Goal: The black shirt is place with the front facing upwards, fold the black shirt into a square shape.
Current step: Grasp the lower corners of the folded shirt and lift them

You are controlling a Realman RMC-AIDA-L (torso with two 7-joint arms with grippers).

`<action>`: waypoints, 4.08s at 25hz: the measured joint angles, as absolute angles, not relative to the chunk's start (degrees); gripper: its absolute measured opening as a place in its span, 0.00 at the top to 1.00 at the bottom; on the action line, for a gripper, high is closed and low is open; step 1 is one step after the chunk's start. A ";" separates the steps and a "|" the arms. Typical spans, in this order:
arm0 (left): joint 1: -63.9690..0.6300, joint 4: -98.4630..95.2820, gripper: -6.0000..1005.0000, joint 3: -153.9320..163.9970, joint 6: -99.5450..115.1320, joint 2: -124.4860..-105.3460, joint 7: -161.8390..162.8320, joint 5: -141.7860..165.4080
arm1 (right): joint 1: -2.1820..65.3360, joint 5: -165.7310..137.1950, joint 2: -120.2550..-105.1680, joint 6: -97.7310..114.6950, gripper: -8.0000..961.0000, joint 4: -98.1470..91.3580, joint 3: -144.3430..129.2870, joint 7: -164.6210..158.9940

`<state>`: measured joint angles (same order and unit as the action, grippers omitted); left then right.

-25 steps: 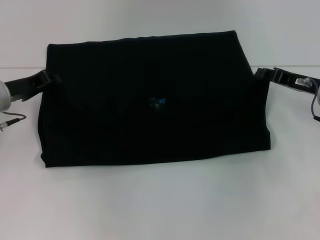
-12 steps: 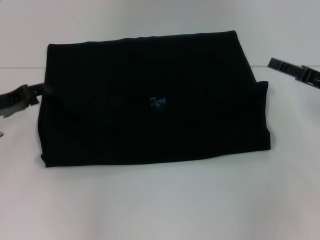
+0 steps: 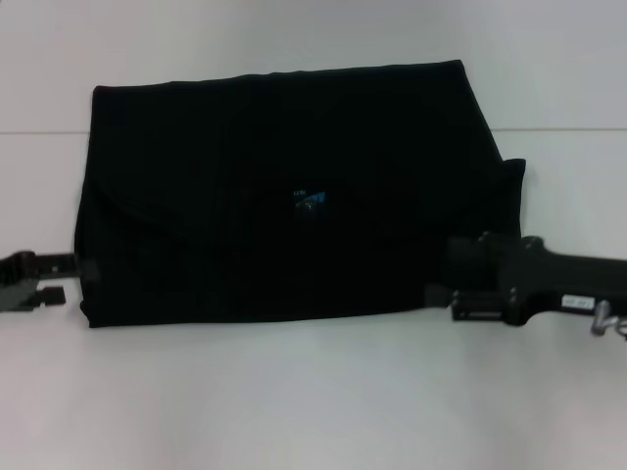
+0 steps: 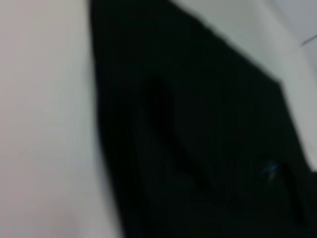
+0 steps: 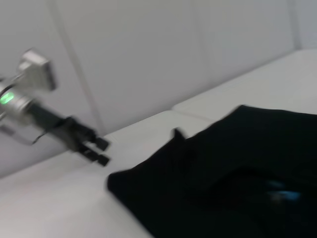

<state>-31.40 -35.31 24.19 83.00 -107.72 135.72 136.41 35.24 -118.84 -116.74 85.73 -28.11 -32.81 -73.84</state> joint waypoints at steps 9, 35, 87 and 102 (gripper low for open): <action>-32.25 -35.32 0.18 24.17 77.59 -109.10 134.67 138.50 | 34.71 -118.92 -118.91 85.13 0.05 -27.73 -34.25 -69.09; -35.76 -33.83 0.19 33.35 76.00 -110.20 137.73 139.50 | 35.52 -118.99 -119.07 83.51 0.05 -27.50 -34.28 -69.52; -36.57 -34.33 0.97 36.38 77.67 -109.69 138.78 139.66 | 49.07 -148.10 -111.16 69.79 0.06 -31.12 -42.30 -146.58; -36.59 -34.37 0.97 36.39 77.99 -109.68 138.71 139.31 | 49.30 -148.23 -112.50 65.25 0.42 -30.87 -45.95 -146.33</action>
<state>-36.59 -34.37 36.39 77.99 -109.68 138.71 139.31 49.30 -148.23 -112.50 65.25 -30.87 -45.95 -146.33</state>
